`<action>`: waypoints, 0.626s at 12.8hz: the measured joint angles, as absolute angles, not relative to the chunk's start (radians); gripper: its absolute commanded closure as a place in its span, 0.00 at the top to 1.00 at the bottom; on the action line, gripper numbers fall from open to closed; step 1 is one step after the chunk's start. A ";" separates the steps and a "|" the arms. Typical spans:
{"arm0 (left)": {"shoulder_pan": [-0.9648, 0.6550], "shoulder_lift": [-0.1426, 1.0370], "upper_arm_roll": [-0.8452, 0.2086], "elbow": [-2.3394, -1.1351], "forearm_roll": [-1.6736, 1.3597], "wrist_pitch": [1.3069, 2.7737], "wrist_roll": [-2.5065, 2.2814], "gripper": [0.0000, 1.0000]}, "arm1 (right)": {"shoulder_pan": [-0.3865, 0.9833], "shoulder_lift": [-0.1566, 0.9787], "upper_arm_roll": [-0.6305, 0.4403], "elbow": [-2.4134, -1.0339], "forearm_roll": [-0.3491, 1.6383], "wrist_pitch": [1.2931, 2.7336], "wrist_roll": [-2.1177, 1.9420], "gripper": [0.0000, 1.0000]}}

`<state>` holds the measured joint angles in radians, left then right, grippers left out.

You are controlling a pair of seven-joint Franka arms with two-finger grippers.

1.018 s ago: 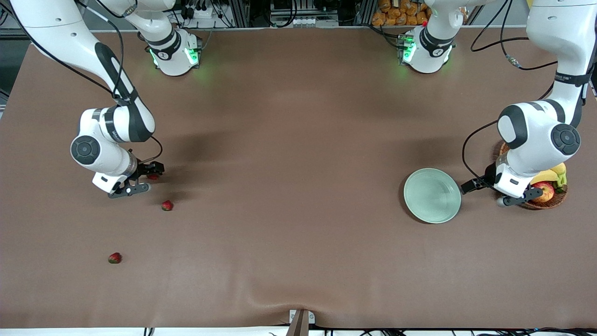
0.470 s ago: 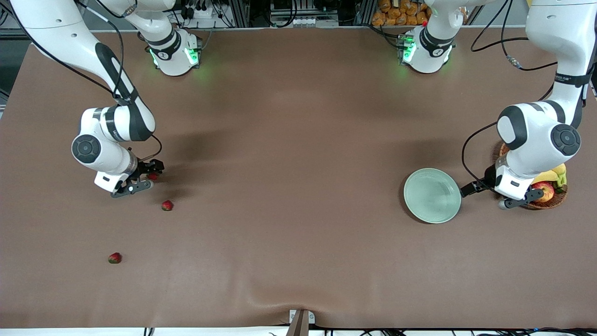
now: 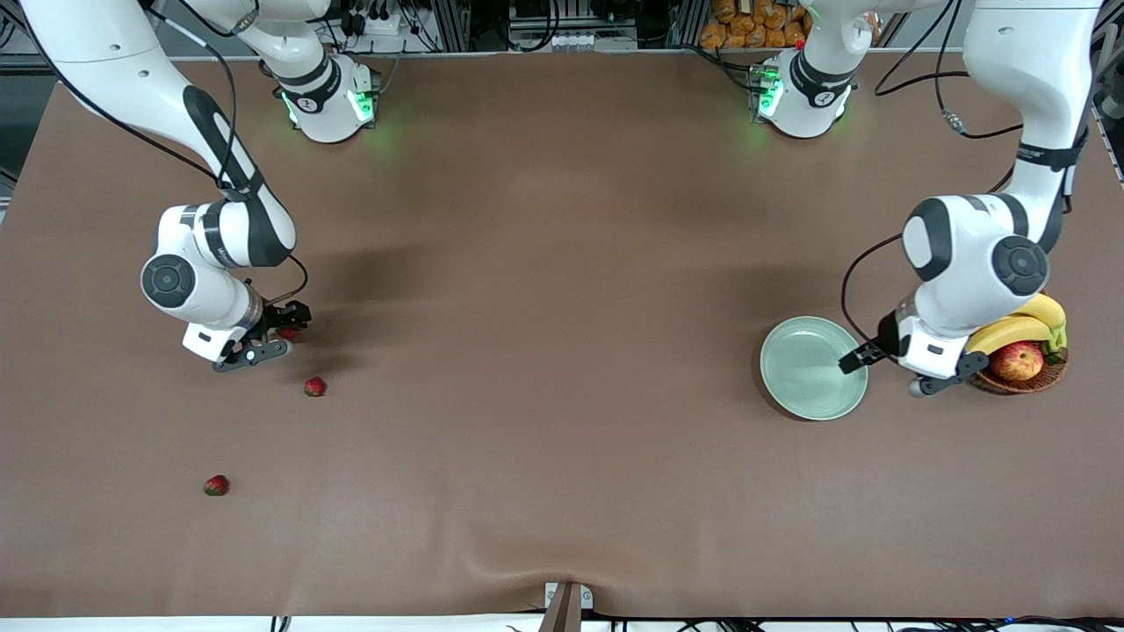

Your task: Collect all strawberries into plate

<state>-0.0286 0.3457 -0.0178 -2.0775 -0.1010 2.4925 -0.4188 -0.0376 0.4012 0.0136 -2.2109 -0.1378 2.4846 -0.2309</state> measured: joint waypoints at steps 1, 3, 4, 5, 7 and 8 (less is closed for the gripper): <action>-0.047 0.346 -0.019 -2.075 -0.101 2.492 -0.443 0.36 | -0.038 0.403 0.013 -2.211 -0.138 2.488 -0.231 0.72; -0.080 0.346 -0.020 -2.072 -0.102 2.491 -0.476 0.30 | -0.038 0.405 0.013 -2.211 -0.138 2.496 -0.231 0.65; -0.092 0.350 -0.021 -2.068 -0.104 2.491 -0.502 0.29 | -0.038 0.406 0.013 -2.211 -0.138 2.497 -0.231 0.58; -0.096 0.357 -0.028 -2.063 -0.107 2.491 -0.530 0.28 | -0.038 0.406 0.013 -2.211 -0.138 2.498 -0.231 0.51; -0.098 0.379 -0.058 -2.045 -0.123 2.491 -0.595 0.28 | -0.038 0.407 0.013 -2.211 -0.138 2.498 -0.231 0.40; -0.099 0.391 -0.078 -2.034 -0.128 2.491 -0.636 0.28 | -0.038 0.407 0.013 -2.211 -0.138 2.498 -0.231 0.32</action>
<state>-0.0986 0.3907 -0.0778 -2.0344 -0.1283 2.4906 -0.6360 -0.0377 0.4075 0.0131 -2.2113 -0.1379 2.4983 -0.2311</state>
